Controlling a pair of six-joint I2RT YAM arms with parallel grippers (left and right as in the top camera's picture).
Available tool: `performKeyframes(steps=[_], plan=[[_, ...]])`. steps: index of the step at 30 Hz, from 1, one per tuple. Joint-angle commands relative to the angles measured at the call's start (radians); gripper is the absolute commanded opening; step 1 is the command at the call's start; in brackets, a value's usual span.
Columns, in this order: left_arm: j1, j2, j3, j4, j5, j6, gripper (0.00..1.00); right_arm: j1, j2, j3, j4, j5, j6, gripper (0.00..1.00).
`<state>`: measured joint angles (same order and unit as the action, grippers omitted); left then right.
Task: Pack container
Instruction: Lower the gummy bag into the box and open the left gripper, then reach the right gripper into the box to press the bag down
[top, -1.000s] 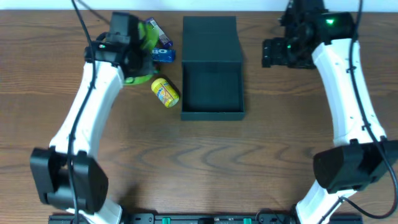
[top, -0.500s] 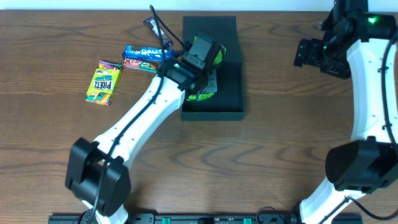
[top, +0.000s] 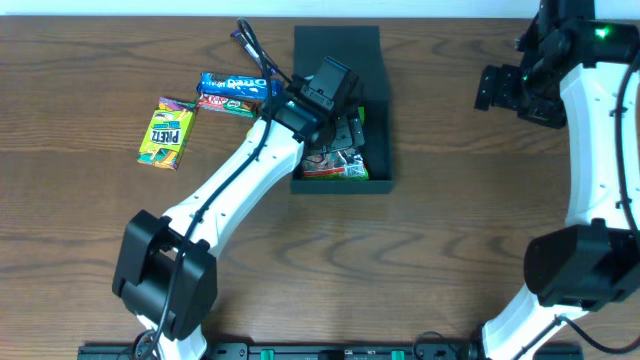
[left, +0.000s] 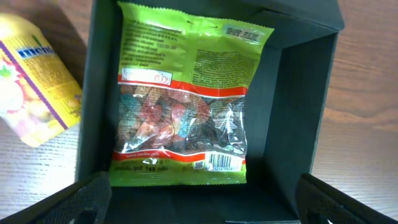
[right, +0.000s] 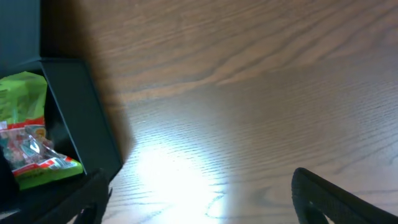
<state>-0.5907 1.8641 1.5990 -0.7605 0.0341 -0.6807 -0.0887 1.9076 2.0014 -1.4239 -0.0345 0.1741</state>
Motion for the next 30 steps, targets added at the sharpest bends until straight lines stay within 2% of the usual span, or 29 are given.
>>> performKeyframes(steps=[1, 2, 3, 4, 5, 10, 12, 15, 18, 30], plan=[[0.016, -0.091, 0.009, -0.006, -0.127, 0.087, 0.95, 0.003, 0.002, -0.001, 0.0, -0.11, -0.098, 0.83], [0.028, -0.109, 0.009, -0.011, -0.169, 0.087, 0.95, 0.006, 0.002, -0.001, 0.001, -0.159, -0.127, 0.74], [0.044, -0.127, 0.009, -0.014, -0.2, 0.089, 0.95, 0.013, 0.002, -0.001, 0.003, -0.217, -0.165, 0.53], [0.075, -0.148, 0.009, -0.013, -0.205, 0.11, 0.95, 0.029, 0.002, -0.001, 0.01, -0.296, -0.218, 0.13], [0.114, -0.164, 0.009, -0.014, -0.204, 0.12, 0.95, 0.052, 0.002, -0.002, 0.02, -0.346, -0.252, 0.02], [0.285, -0.174, 0.008, -0.028, -0.096, 0.165, 0.95, 0.232, 0.029, -0.002, 0.103, -0.359, -0.261, 0.01], [0.316, -0.174, 0.007, -0.029, -0.082, 0.184, 0.95, 0.293, 0.059, -0.003, 0.126, -0.349, -0.261, 0.01], [0.354, -0.174, 0.007, -0.028, -0.058, 0.241, 0.95, 0.414, 0.164, -0.002, 0.16, -0.233, -0.233, 0.01], [0.364, -0.174, 0.007, -0.029, -0.04, 0.279, 0.95, 0.475, 0.26, -0.002, 0.174, -0.208, -0.212, 0.01], [0.366, -0.174, 0.007, -0.036, -0.04, 0.293, 0.95, 0.522, 0.506, -0.002, 0.265, -0.202, -0.126, 0.01]])
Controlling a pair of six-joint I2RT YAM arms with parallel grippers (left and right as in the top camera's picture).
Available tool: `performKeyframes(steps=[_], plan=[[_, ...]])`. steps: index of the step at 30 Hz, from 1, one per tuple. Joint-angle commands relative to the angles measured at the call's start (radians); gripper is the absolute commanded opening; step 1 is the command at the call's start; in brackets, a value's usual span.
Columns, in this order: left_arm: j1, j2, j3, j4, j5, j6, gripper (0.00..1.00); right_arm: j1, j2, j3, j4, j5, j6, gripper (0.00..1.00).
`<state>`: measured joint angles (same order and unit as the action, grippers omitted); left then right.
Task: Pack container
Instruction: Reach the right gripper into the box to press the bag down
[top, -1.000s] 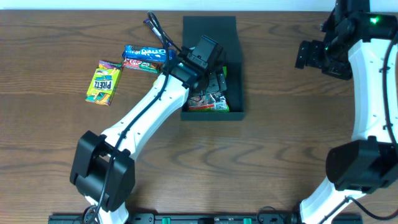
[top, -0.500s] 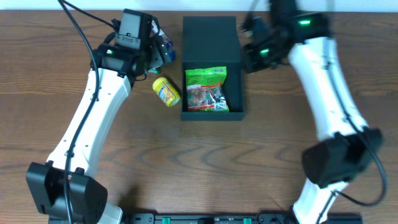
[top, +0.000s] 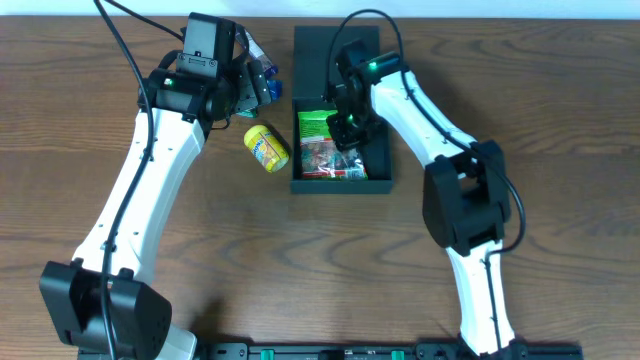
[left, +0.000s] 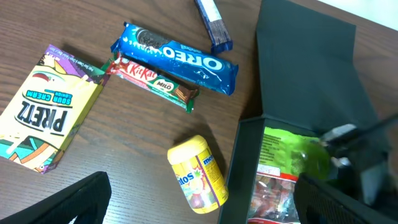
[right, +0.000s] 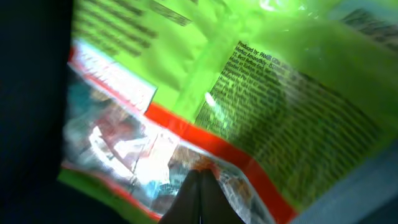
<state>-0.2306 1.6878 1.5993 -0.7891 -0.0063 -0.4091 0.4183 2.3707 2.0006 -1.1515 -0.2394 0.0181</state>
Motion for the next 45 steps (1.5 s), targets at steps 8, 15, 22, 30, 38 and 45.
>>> performKeyframes(steps=[8, 15, 22, 30, 38, 45], plan=[[0.008, 0.002, 0.007, -0.007, 0.0, 0.021, 0.95, 0.021, 0.037, -0.001, -0.072, -0.034, 0.037, 0.01], [0.008, 0.002, 0.007, -0.008, -0.002, 0.021, 0.95, 0.022, -0.076, -0.001, -0.071, -0.064, -0.005, 0.02], [0.048, 0.003, 0.006, -0.01, 0.002, 0.039, 0.95, 0.051, -0.076, -0.002, -0.076, -0.109, -0.048, 0.01], [0.081, 0.003, 0.006, -0.02, 0.008, 0.039, 0.95, 0.133, -0.031, -0.002, -0.059, 0.079, 0.017, 0.02], [0.082, 0.003, 0.006, -0.023, 0.007, 0.04, 0.95, 0.141, 0.03, -0.002, 0.006, 0.115, 0.075, 0.01], [0.082, 0.004, 0.006, -0.021, 0.007, 0.04, 0.95, 0.132, -0.032, 0.033, -0.012, 0.071, 0.09, 0.02]])
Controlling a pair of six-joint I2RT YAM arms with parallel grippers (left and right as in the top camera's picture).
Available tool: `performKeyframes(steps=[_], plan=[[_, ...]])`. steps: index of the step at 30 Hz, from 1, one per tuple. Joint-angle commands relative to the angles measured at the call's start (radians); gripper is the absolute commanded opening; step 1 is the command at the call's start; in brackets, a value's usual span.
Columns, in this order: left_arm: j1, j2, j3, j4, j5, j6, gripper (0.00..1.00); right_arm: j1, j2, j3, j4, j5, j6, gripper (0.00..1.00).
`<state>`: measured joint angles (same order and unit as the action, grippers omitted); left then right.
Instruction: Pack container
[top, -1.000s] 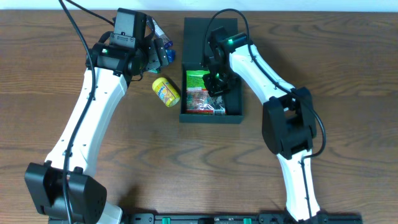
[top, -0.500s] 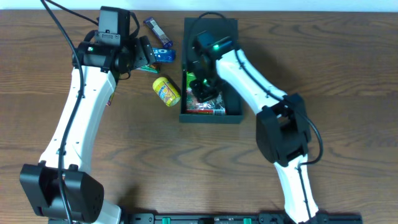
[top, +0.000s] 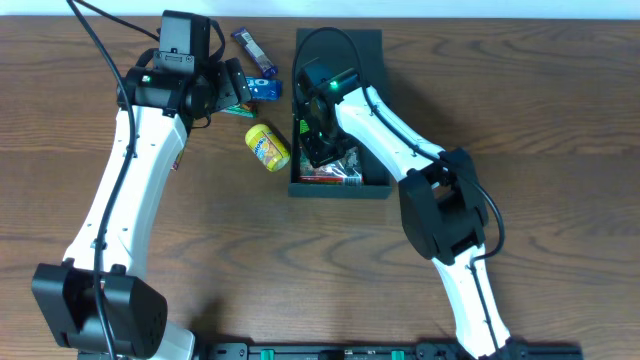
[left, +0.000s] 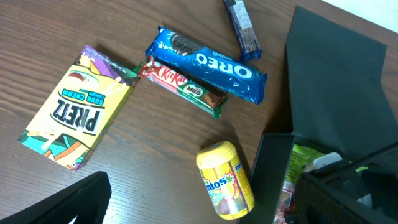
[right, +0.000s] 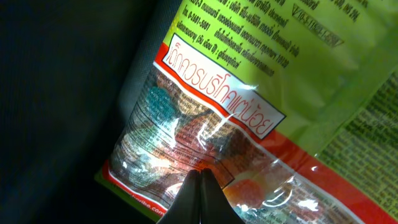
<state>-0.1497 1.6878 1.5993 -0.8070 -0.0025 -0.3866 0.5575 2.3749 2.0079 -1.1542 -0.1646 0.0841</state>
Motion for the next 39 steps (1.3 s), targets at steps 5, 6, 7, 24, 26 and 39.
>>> performKeyframes(steps=[5, 6, 7, 24, 26, 39], plan=[[0.001, 0.011, 0.006, -0.002, 0.003, 0.017, 0.95, -0.016, -0.128, 0.027, -0.006, 0.1, 0.024, 0.01], [0.001, 0.012, 0.006, -0.001, 0.003, 0.017, 0.95, -0.018, -0.129, 0.027, -0.009, 0.118, 0.024, 0.02], [0.001, 0.012, 0.006, 0.0, 0.003, 0.017, 0.95, -0.018, -0.129, 0.024, -0.01, 0.124, 0.024, 0.02], [0.001, 0.012, 0.006, -0.003, 0.001, 0.033, 0.95, -0.024, 0.018, -0.007, -0.017, 0.15, 0.035, 0.01], [0.001, 0.012, 0.006, 0.005, -0.001, 0.066, 0.95, -0.032, -0.007, 0.017, -0.044, 0.129, 0.035, 0.01], [-0.003, 0.135, 0.006, 0.298, -0.066, -0.372, 0.95, -0.144, -0.311, 0.048, -0.039, 0.079, 0.084, 0.99]])
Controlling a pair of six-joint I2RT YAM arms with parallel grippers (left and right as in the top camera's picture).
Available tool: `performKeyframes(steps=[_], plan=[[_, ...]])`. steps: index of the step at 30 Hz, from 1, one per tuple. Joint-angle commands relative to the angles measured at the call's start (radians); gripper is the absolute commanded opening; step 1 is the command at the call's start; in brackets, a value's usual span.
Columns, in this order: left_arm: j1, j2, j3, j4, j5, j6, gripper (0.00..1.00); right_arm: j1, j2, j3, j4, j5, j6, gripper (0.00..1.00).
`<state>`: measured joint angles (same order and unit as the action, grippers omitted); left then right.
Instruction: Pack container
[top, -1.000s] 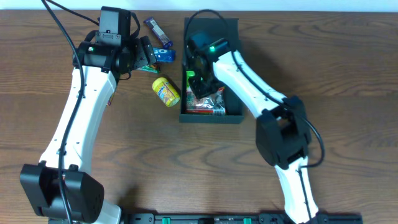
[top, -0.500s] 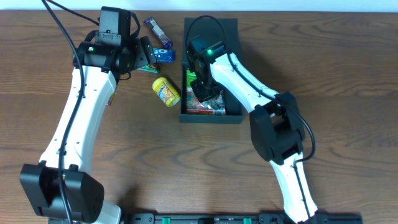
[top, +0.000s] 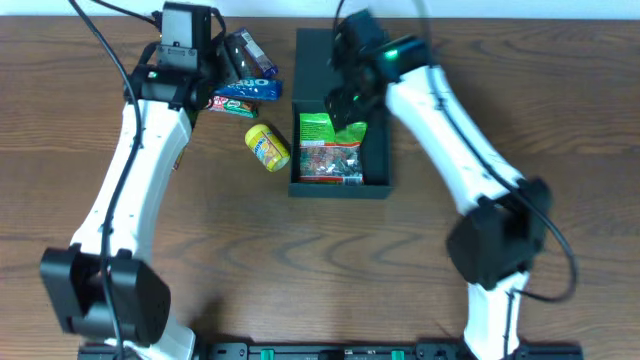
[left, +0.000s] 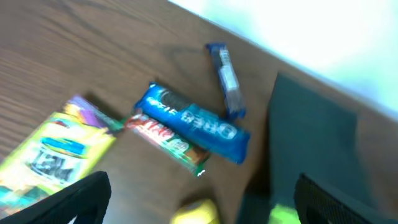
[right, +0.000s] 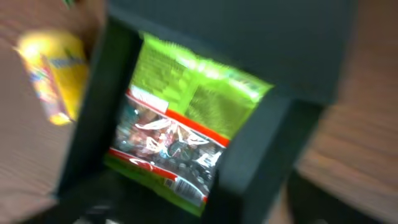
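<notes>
The dark open box (top: 378, 150) stands at the table's middle back with a green candy bag (top: 332, 148) lying flat inside; the bag (right: 180, 130) fills the right wrist view. My right gripper (top: 347, 98) hovers over the box's far part, its blurred fingers (right: 93, 205) apart and empty. My left gripper (top: 232, 62) is open above the loose snacks: the Oreo pack (left: 193, 123), KitKat bar (left: 168, 144), small blue bar (left: 227, 81) and Pretz box (left: 50, 155). A yellow Mentos bottle (top: 267, 146) lies just left of the box.
The box's raised lid (top: 338, 45) lies flat behind it. The left arm covers most of the Pretz box in the overhead view. Bare wooden table (top: 520, 120) stretches right of the box and along the front.
My right gripper was shut with its tips pressed on the candy bag at the box's left side; now it is raised over the box's back and open. The left gripper shifted slightly toward the far edge.
First my left gripper hung open over the candy bag in the box and the right arm was at the far right. Then the left stood over the snacks while the right, shut, pressed on the bag. Now the right is lifted and the bag lies flat.
</notes>
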<state>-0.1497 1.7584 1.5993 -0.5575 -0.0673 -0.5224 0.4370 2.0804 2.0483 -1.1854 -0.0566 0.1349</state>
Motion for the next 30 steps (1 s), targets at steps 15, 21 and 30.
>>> performKeyframes(steps=[15, 21, 30], plan=[[-0.008, 0.13, 0.006, 0.159, 0.066, -0.577, 0.89, -0.051, -0.019, 0.007, -0.04, -0.143, 0.033, 0.99], [-0.008, 0.212, 0.105, 0.106, 0.056, -0.585, 0.98, -0.051, -0.019, 0.007, -0.037, -0.143, 0.033, 0.99], [0.0, 0.523, 0.596, -0.333, 0.051, -0.616, 0.96, -0.051, -0.019, 0.007, -0.056, -0.143, 0.037, 0.99]])
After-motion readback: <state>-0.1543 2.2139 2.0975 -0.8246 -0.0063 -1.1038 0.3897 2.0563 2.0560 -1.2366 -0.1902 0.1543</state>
